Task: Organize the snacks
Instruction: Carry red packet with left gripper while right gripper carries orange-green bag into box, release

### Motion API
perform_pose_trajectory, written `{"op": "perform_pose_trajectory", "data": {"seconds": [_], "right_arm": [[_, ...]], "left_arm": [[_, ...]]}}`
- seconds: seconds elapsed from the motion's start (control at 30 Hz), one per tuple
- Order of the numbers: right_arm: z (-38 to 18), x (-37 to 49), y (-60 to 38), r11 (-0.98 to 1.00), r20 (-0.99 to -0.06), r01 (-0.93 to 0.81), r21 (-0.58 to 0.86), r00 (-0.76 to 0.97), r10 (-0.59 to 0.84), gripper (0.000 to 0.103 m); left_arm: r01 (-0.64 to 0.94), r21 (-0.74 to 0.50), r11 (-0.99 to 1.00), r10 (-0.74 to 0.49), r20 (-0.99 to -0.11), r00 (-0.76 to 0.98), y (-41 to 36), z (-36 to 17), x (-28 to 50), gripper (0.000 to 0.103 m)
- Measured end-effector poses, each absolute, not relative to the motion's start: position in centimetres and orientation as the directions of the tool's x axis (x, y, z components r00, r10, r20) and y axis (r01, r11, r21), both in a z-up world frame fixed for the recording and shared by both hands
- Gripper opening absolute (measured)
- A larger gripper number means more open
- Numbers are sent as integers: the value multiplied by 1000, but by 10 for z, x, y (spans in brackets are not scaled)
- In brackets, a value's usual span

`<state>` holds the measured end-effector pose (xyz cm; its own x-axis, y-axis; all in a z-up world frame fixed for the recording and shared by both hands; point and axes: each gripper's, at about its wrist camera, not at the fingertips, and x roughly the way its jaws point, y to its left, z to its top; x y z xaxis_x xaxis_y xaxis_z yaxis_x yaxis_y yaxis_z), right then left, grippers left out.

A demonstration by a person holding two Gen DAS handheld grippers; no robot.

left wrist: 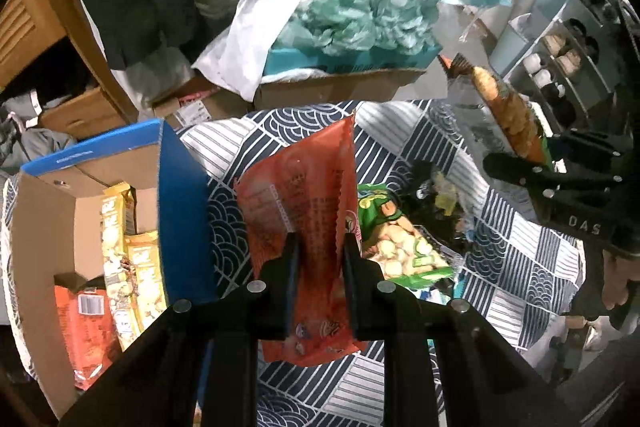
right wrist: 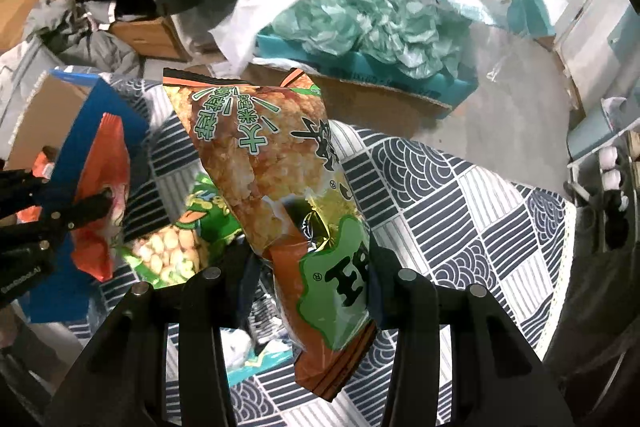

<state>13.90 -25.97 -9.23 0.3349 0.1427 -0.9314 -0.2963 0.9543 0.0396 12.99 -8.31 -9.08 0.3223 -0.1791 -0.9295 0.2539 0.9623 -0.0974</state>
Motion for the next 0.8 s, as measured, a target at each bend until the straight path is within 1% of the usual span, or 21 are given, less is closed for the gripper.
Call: {"op": "perform_pose_trajectory", "data": {"seconds": [0.17,0.53,0.8], "right_arm": [[-79,128,-253,950,-924,-311,16,358,133,43],[-52,99,-243,948,-904,-312,58,386,182,43],[-32,88,-218,932,-887,-357,61,409,215,43]], "left_arm": [[260,-92,961,-184,-915,358,-82,-72,121,20],[261,-71,963,-182,-885,429,-73,-36,103,20],[255,-51,966,-170,-864,474,-62,-18,88,20]]}}
